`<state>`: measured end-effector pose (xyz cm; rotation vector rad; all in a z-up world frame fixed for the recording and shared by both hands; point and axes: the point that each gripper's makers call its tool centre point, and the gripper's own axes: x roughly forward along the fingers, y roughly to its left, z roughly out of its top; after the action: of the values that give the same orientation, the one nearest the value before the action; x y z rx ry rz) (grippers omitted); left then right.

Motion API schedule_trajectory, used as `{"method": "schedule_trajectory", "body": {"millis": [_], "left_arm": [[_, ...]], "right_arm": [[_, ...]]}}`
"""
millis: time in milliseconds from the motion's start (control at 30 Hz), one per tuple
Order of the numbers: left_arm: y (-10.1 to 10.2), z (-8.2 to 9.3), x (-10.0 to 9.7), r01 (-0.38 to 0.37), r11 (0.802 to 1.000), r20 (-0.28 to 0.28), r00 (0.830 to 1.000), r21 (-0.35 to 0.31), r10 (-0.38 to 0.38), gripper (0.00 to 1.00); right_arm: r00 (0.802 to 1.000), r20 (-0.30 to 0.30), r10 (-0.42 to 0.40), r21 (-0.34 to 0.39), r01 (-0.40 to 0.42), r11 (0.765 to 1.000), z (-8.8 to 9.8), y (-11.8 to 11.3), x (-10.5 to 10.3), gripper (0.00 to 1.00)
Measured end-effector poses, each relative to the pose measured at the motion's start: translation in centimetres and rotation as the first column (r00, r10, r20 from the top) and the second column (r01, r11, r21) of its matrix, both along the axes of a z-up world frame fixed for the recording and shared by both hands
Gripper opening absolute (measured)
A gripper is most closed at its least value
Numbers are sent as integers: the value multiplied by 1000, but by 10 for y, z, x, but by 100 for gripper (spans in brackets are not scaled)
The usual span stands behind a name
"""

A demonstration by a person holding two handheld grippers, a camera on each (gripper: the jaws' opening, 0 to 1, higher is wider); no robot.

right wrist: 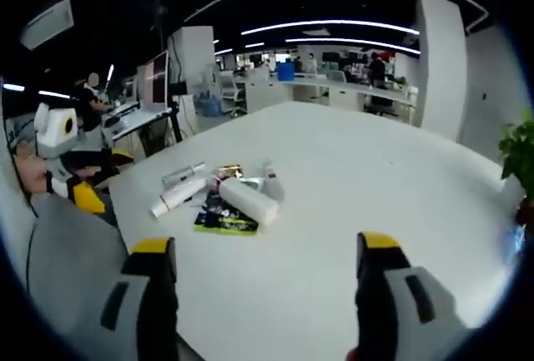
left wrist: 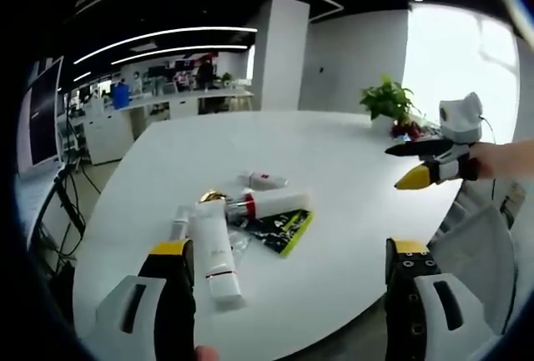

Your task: Arrange the skincare products in the storage area until every visible bottle or jar stands upright without overlapping.

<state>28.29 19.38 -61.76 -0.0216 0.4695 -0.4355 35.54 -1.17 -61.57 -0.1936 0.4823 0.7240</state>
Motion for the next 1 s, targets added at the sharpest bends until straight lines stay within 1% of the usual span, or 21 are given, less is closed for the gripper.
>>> {"method": "schedule_trajectory", "body": {"millis": [200,300,467,533,567,700,833,1000], "left_arm": [[2,-1,0,-9,1000,-10,1000,-19,9,94],[3,-2,1,-19,1000,-14,1000,-24,18,95],[4,-3,1,-22,999,-19,1000,-27,22,95],[4,-3,1,-25,999,-22,999,-28,24,95],[4,-3,1,-28,999,-23,999,-30,27,95],[6,-4,2,-36,999,-28,999,-36,35,95],[6,-4,2,-40,998,-31,999,-40,39,95],[5,-4,2,-38,998,-39,999,-48,36,94]], "right_arm": [[996,-7,88,-31,-88,996,-1,16,15,90],[989,-10,145,-59,-146,988,-5,28,24,90],[979,-34,201,-71,-203,977,-16,46,37,89],[971,-53,232,-82,-236,968,-23,54,40,88],[965,-61,255,-102,-260,960,-27,57,41,88],[947,-73,312,-130,-319,939,-34,68,45,86],[937,-81,341,-140,-349,926,-38,78,52,85],[924,-95,370,-155,-381,912,-48,89,60,82]]}}
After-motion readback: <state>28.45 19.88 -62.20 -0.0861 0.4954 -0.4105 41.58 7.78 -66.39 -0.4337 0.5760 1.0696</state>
